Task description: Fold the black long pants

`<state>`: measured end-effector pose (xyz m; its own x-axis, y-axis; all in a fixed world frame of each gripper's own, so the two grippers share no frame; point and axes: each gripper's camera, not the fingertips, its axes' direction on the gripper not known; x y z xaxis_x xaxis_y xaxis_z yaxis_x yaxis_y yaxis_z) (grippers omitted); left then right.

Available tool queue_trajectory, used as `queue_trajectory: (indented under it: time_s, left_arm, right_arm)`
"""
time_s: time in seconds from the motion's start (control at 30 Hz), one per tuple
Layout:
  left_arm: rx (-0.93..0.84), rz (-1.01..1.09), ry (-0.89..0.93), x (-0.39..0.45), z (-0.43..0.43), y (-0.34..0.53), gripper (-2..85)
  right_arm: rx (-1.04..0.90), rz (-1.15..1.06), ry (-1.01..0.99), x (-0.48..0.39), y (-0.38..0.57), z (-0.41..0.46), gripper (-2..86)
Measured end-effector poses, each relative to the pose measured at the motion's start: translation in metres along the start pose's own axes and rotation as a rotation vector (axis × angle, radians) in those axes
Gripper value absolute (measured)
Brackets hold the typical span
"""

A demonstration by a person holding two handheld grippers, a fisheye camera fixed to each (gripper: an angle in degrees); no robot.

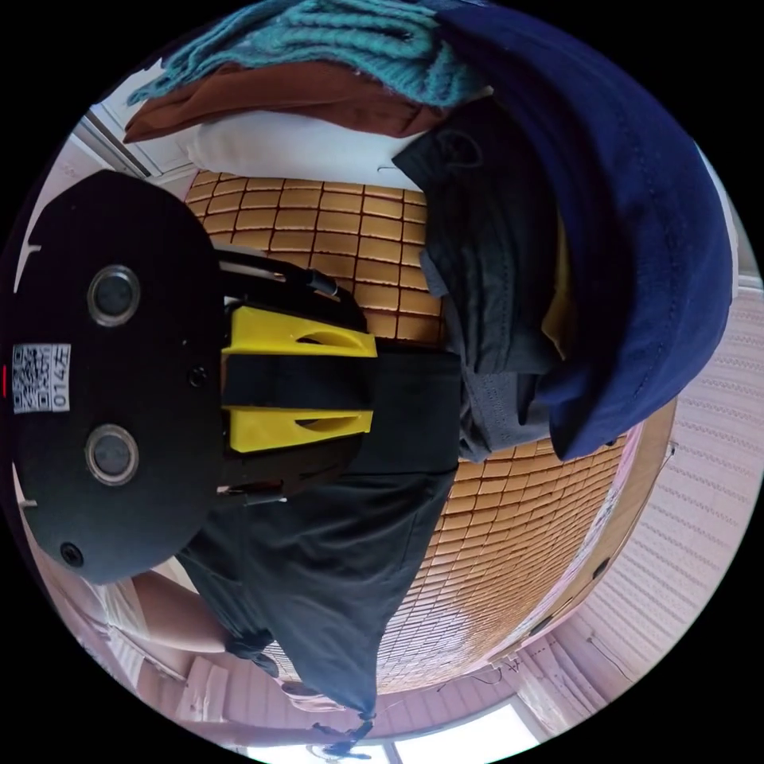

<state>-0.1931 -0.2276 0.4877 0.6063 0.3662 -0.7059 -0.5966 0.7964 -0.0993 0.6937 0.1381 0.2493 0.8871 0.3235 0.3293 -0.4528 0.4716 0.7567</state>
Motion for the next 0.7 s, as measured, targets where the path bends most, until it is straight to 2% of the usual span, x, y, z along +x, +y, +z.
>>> queue_trajectory:
  time_s: [0.07, 0.23, 0.27, 0.33, 0.47, 0.6, 0.7]
  left_arm:
    - [-0.008, 0.02, -0.032, 0.002, 0.0, -0.001, 8.7]
    - [0.01, 0.038, -0.063, 0.002, -0.003, 0.001, 5.9]
    - [0.018, 0.051, -0.056, 0.002, -0.004, 0.002, 2.2]
    - [0.021, 0.066, -0.064, 0.004, -0.005, 0.004, -0.1]
    - [0.072, 0.065, -0.253, -0.005, -0.021, 0.009, -0.9]
    - [0.08, -0.086, -0.159, -0.05, -0.031, 0.017, -0.9]
    - [0.044, -0.062, 0.018, -0.055, -0.024, 0.023, -0.4]
  right_arm:
    - [-0.121, 0.023, 0.093, -0.015, -0.006, 0.038, 6.1]
    - [-0.235, -0.02, 0.088, -0.036, 0.026, 0.094, 3.0]
    - [-0.257, -0.026, 0.097, -0.037, 0.033, 0.104, 1.9]
    - [-0.138, 0.005, 0.089, -0.036, 0.039, 0.094, 0.4]
    - [-0.155, 0.044, 0.072, -0.029, 0.03, 0.094, -0.1]
    - [-0.009, 0.094, 0.058, -0.021, 0.032, 0.075, 4.9]
    - [-0.083, 0.16, 0.001, -0.006, 0.034, 0.089, 11.1]
